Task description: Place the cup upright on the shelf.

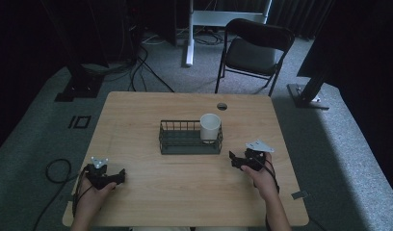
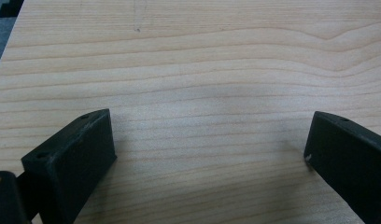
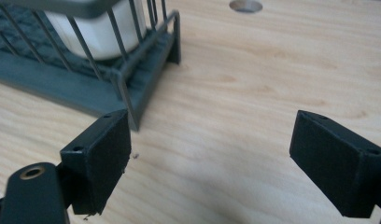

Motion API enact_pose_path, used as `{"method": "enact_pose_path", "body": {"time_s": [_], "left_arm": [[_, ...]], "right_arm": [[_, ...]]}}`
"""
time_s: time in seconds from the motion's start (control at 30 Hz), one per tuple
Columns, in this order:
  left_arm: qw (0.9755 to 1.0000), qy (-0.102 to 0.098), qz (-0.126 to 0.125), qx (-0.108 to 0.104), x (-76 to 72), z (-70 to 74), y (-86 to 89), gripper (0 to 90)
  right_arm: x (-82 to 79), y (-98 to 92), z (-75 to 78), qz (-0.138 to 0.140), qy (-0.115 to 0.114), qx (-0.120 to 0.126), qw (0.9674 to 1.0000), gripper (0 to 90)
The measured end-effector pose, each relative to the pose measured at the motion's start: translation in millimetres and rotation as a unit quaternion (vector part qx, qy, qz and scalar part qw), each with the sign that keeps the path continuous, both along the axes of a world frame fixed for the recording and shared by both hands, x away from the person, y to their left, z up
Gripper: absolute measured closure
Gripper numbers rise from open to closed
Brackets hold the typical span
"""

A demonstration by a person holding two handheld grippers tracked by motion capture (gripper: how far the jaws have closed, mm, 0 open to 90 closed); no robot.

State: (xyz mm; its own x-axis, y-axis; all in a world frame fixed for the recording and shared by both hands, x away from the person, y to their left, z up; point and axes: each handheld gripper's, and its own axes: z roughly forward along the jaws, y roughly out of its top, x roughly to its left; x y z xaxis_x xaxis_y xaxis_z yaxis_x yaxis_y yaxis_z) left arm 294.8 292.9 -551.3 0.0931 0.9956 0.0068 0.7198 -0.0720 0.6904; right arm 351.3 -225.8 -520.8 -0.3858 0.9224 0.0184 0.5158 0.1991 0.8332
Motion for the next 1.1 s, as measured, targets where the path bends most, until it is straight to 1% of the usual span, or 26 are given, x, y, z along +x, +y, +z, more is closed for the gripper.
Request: {"method": "enact_pose_path", "body": {"time_s": [0.17,0.33,0.57,0.63,0.73,0.83,0.93,1.1], "left_arm": [[1.0,0.0,0.0,0.0,0.0,0.0,0.0,2.1],[1.0,0.0,0.0,0.0,0.0,0.0,0.0,2.1],[1.0,0.0,0.0,0.0,0.0,0.0,0.0,2.1],[1.0,0.0,0.0,0.0,0.0,0.0,0.0,2.1],[1.0,0.0,0.0,0.0,0.0,0.0,0.0,2.1],[1.0,0.0,0.0,0.0,0.0,0.0,0.0,2.1],[1.0,0.0,0.0,0.0,0.0,0.0,0.0,2.1],[1.0,0.0,0.0,0.0,0.0,0.0,0.0,2.1]], "right_arm": [[-4.6,-9.6,-6.4,-0.011,0.005,-0.008,0.9999,12.3],[-10.9,-19.9,-13.7,-0.013,0.011,-0.019,0.9997,12.3],[-19.7,-31.4,-18.4,-0.024,0.024,-0.018,0.9993,12.3],[-21.3,-34.4,-19.0,-0.027,0.023,-0.021,0.9992,12.3],[-23.6,-38.7,-20.7,-0.036,0.026,-0.022,0.9988,12.3],[-25.9,-42.8,-23.5,-0.04,0.031,-0.025,0.9984,12.3],[-28.3,-46.8,-26.5,-0.047,0.041,-0.03,0.9976,12.3],[-32.2,-54.9,-27.6,-0.06,0.045,-0.032,0.9967,12.3]]}}
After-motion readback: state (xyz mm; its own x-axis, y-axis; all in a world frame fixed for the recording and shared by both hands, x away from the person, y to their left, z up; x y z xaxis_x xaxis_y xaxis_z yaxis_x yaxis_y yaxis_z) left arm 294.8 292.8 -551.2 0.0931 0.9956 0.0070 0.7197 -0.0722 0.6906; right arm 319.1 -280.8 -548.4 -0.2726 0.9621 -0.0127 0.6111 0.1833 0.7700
